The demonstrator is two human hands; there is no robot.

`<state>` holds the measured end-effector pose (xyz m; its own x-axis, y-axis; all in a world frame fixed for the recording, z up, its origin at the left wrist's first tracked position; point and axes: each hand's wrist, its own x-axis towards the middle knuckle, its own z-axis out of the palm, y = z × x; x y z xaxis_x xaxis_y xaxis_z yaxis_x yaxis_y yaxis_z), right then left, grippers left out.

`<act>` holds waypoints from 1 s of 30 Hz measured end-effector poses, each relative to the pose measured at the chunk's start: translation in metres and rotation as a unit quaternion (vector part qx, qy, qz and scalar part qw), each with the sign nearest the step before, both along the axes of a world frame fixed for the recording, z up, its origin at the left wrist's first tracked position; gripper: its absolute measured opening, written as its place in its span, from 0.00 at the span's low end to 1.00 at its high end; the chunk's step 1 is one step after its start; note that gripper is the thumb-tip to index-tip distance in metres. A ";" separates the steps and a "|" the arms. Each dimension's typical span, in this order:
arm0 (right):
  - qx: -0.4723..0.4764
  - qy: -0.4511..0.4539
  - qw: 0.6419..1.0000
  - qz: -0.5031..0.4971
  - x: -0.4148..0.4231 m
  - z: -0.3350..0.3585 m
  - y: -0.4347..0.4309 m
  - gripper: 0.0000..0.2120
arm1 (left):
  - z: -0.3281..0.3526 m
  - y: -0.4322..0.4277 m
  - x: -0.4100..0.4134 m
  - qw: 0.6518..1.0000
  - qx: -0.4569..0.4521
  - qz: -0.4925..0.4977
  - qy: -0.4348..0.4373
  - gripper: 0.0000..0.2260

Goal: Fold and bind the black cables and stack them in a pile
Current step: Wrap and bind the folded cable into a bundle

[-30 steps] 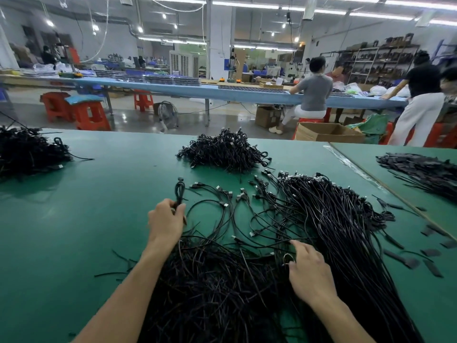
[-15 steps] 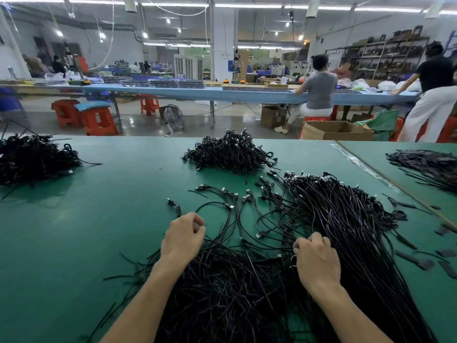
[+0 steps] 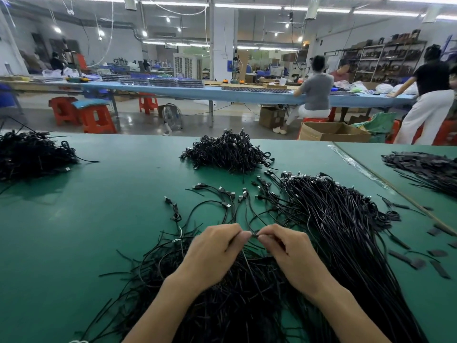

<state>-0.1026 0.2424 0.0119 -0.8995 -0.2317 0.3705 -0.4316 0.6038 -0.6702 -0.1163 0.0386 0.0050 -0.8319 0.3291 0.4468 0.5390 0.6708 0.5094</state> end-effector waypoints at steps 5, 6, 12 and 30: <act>0.036 -0.062 0.996 -0.057 0.009 -0.015 0.009 0.14 | 0.006 -0.025 0.009 0.990 0.118 0.076 -0.025 0.24; -0.021 -0.048 0.997 -0.057 0.011 -0.013 0.006 0.13 | 0.007 -0.029 0.010 0.986 0.140 0.061 -0.067 0.24; -0.142 0.048 0.989 0.019 0.019 0.035 -0.018 0.13 | 0.024 -0.023 0.035 0.881 0.185 -0.246 -0.358 0.26; 0.121 -0.103 0.984 0.078 0.045 0.036 -0.049 0.08 | 0.008 0.012 0.030 0.942 0.321 -0.036 -0.088 0.16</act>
<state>-0.0576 0.1935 0.0483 -0.8961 -0.4319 0.1020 -0.4021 0.6931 -0.5983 -0.0860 0.0505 0.0128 -0.8978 0.0970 0.4296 0.4401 0.1589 0.8838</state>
